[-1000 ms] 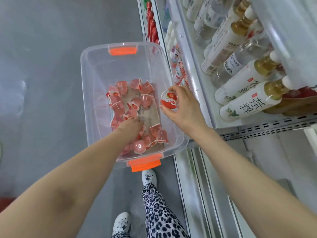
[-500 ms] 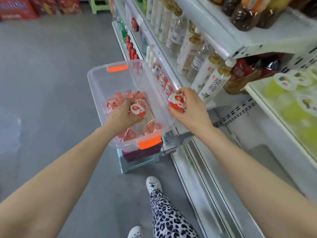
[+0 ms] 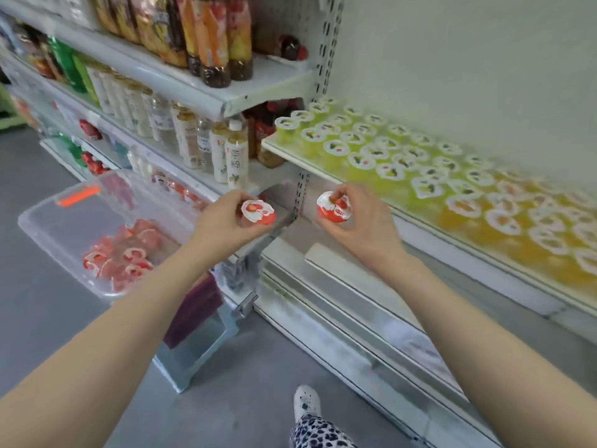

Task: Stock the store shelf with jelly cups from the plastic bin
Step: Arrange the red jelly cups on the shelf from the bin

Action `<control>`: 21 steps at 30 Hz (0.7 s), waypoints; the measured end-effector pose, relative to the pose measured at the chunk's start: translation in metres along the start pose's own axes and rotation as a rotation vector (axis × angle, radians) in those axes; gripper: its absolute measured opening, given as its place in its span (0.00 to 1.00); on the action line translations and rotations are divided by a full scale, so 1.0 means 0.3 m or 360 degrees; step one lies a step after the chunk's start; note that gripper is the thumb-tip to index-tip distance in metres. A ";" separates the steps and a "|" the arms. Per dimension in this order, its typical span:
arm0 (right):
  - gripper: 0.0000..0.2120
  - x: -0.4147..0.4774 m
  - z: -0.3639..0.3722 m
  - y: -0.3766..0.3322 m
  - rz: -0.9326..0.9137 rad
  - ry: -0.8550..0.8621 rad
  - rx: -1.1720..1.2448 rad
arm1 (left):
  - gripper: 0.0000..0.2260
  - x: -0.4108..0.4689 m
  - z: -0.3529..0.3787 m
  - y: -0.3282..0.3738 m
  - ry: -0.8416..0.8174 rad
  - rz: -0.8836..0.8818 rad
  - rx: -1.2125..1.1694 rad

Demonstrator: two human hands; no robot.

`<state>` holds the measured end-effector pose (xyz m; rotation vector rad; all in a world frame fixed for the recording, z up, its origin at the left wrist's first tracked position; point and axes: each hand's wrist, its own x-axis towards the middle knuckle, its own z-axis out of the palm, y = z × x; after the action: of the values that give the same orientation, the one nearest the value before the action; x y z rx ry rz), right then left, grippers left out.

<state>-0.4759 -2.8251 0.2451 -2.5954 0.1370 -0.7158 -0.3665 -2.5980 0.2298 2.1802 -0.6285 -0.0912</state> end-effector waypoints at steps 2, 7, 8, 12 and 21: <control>0.18 -0.073 -0.139 0.061 0.0086 0.0146 -0.0065 | 0.24 0.014 0.072 0.133 -0.0078 0.0172 0.0013; 0.18 -0.255 -0.458 0.200 0.0293 0.0416 -0.0240 | 0.24 0.049 0.259 0.464 -0.0256 0.0447 -0.0073; 0.18 -0.291 -0.517 0.227 0.0343 0.0466 -0.0265 | 0.25 0.053 0.302 0.530 -0.0291 0.0491 -0.0096; 0.16 -0.439 -0.740 0.344 0.0541 0.0620 -0.0320 | 0.22 0.027 0.484 0.779 -0.0406 0.0669 -0.0200; 0.15 -0.740 -1.204 0.663 0.0906 0.0769 -0.0517 | 0.19 -0.079 0.864 1.191 -0.0586 0.0821 -0.0359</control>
<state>-0.8464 -3.0982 0.3318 -2.4111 1.1673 -1.1418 -0.6034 -2.9576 0.3289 1.7366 -1.3037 -0.2775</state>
